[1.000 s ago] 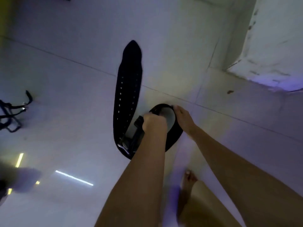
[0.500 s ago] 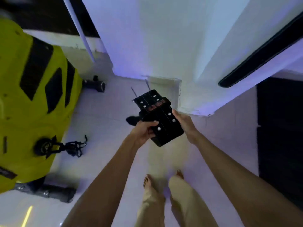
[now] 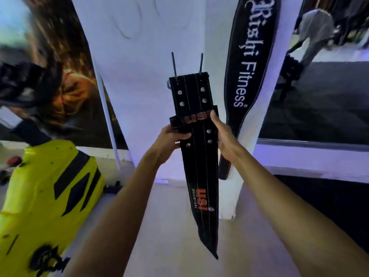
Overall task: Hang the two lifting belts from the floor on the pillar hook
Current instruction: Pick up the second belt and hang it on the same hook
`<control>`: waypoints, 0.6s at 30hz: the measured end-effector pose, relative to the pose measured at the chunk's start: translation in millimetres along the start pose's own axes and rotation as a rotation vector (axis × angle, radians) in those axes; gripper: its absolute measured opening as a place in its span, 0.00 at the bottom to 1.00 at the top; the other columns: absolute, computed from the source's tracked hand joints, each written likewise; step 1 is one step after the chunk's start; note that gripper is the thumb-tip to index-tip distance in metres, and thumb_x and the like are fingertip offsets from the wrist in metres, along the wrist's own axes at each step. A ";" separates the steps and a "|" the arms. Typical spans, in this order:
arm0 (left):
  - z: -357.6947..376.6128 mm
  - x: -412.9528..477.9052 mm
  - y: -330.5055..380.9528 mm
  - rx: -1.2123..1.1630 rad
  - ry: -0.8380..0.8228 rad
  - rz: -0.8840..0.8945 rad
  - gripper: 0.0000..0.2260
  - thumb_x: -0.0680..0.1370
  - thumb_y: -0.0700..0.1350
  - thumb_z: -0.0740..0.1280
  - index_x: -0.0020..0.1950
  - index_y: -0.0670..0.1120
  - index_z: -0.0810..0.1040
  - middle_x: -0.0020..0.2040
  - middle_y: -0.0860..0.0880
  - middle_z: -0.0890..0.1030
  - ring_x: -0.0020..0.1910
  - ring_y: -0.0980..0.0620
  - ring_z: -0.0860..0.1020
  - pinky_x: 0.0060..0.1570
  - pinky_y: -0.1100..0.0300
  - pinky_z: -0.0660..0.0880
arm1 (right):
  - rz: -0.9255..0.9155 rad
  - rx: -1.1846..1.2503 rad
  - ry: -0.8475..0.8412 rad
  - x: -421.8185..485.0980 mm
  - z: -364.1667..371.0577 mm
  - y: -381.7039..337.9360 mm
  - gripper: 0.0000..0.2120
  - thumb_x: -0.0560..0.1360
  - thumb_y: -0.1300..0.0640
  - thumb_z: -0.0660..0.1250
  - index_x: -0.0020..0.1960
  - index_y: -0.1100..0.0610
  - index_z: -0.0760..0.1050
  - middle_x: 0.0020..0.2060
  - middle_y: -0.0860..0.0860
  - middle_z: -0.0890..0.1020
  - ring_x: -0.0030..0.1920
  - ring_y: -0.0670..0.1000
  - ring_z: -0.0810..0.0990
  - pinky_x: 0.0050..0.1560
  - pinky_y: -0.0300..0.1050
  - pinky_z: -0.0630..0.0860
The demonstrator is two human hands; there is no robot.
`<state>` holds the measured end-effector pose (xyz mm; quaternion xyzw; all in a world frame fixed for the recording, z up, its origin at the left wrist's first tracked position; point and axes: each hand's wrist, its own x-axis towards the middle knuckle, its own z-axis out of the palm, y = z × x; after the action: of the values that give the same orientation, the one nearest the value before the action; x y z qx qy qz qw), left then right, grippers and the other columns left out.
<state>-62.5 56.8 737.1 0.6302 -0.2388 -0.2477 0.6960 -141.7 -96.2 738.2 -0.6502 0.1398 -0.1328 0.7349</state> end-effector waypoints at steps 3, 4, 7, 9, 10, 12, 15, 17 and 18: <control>26.2 -4.6 32.5 0.024 -0.039 0.072 0.15 0.72 0.29 0.66 0.50 0.47 0.79 0.43 0.51 0.83 0.43 0.54 0.82 0.43 0.56 0.79 | -0.106 -0.048 -0.009 -18.9 -21.5 -40.4 0.21 0.69 0.39 0.67 0.54 0.51 0.80 0.52 0.48 0.84 0.56 0.50 0.80 0.59 0.45 0.75; 35.0 -6.4 44.0 0.032 -0.058 0.101 0.15 0.72 0.29 0.66 0.50 0.47 0.79 0.44 0.51 0.83 0.44 0.55 0.83 0.43 0.57 0.79 | -0.139 -0.054 -0.002 -24.3 -26.8 -52.3 0.21 0.68 0.40 0.68 0.54 0.52 0.79 0.52 0.49 0.83 0.55 0.49 0.81 0.58 0.44 0.75; 62.3 -6.1 78.3 0.038 -0.136 0.181 0.15 0.73 0.30 0.66 0.53 0.47 0.79 0.48 0.49 0.82 0.46 0.54 0.82 0.42 0.58 0.80 | -0.279 -0.110 0.051 -38.9 -38.3 -91.2 0.07 0.73 0.47 0.66 0.48 0.48 0.77 0.43 0.42 0.81 0.41 0.38 0.79 0.40 0.33 0.75; 80.4 -3.1 98.0 0.050 -0.188 0.223 0.15 0.72 0.30 0.66 0.54 0.46 0.78 0.49 0.47 0.81 0.48 0.52 0.81 0.42 0.58 0.80 | -0.331 -0.085 0.133 -46.3 -46.8 -111.1 0.05 0.72 0.47 0.68 0.44 0.47 0.77 0.40 0.42 0.80 0.38 0.42 0.77 0.31 0.36 0.71; 89.2 -1.5 107.2 0.055 -0.220 0.243 0.15 0.72 0.30 0.66 0.56 0.44 0.78 0.51 0.46 0.81 0.49 0.50 0.81 0.43 0.57 0.80 | -0.348 -0.044 0.182 -49.4 -51.3 -119.4 0.07 0.70 0.47 0.69 0.44 0.48 0.78 0.39 0.44 0.80 0.38 0.45 0.76 0.29 0.38 0.70; 104.5 -0.5 122.4 0.003 -0.289 0.280 0.15 0.73 0.33 0.66 0.59 0.43 0.76 0.53 0.44 0.80 0.48 0.47 0.80 0.45 0.53 0.79 | -0.367 0.065 0.247 -55.4 -61.1 -132.9 0.11 0.67 0.46 0.72 0.45 0.51 0.80 0.40 0.48 0.82 0.40 0.50 0.78 0.34 0.42 0.73; 122.3 0.3 147.8 -0.119 -0.224 0.329 0.14 0.73 0.47 0.68 0.58 0.45 0.77 0.53 0.43 0.80 0.48 0.44 0.80 0.48 0.49 0.77 | -0.382 0.156 0.227 -65.8 -69.6 -144.7 0.12 0.70 0.50 0.71 0.50 0.53 0.79 0.44 0.51 0.84 0.45 0.53 0.82 0.45 0.46 0.80; 134.5 4.6 167.0 -0.100 -0.109 0.392 0.16 0.74 0.51 0.68 0.56 0.42 0.79 0.51 0.42 0.82 0.50 0.43 0.81 0.51 0.49 0.77 | -0.392 0.175 0.242 -69.1 -71.7 -143.0 0.10 0.70 0.51 0.70 0.50 0.52 0.79 0.44 0.51 0.83 0.43 0.52 0.82 0.39 0.44 0.80; 142.0 6.1 173.8 -0.088 -0.076 0.421 0.15 0.75 0.49 0.68 0.55 0.41 0.79 0.50 0.42 0.83 0.49 0.44 0.82 0.51 0.50 0.78 | -0.396 0.196 0.264 -70.2 -71.7 -141.9 0.09 0.70 0.51 0.71 0.49 0.52 0.80 0.43 0.51 0.84 0.43 0.52 0.82 0.41 0.45 0.80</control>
<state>-141.7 -40.5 923.2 0.5258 -0.3801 -0.1305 0.7497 -235.7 -152.5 873.0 -0.5678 0.0909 -0.3707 0.7293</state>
